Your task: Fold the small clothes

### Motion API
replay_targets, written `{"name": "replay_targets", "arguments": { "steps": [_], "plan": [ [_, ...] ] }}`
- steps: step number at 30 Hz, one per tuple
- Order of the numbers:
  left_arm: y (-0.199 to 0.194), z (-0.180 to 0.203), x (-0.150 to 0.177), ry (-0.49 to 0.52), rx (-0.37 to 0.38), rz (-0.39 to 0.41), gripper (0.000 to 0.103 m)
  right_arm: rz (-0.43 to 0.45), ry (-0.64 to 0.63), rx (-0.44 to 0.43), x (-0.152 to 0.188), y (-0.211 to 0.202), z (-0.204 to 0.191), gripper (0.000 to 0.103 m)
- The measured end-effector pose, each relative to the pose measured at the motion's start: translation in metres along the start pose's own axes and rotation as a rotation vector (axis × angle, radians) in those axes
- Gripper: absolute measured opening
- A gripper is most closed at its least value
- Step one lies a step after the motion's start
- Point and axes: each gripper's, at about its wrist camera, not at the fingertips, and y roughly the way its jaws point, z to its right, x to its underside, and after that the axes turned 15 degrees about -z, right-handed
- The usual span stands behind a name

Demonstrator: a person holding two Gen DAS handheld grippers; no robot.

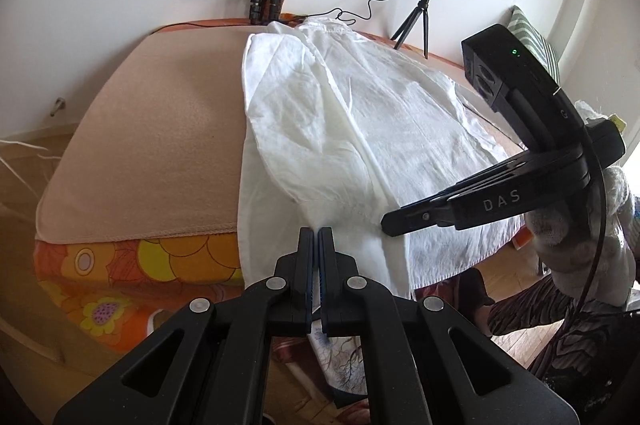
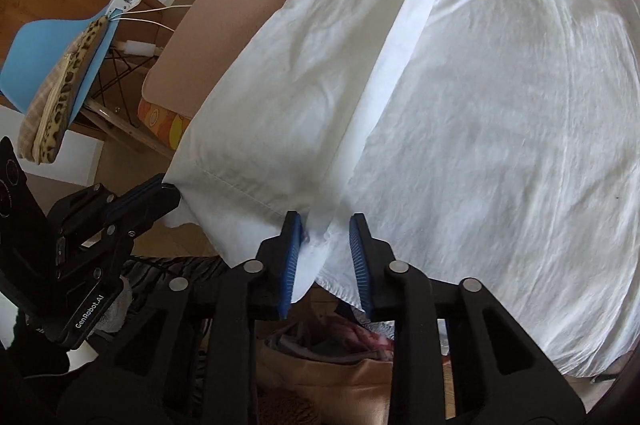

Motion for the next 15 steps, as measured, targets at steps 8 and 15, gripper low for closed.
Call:
{"name": "replay_targets", "arguments": {
  "steps": [8, 15],
  "plan": [
    [-0.039, -0.012, -0.007, -0.044, -0.012, 0.128, 0.001, 0.213, -0.056, -0.302, 0.011, -0.049, -0.015, 0.007],
    [-0.013, -0.014, -0.005, -0.036, -0.015, 0.025, 0.002, 0.172, 0.014, -0.299, 0.018, -0.025, 0.013, 0.01]
  ]
}}
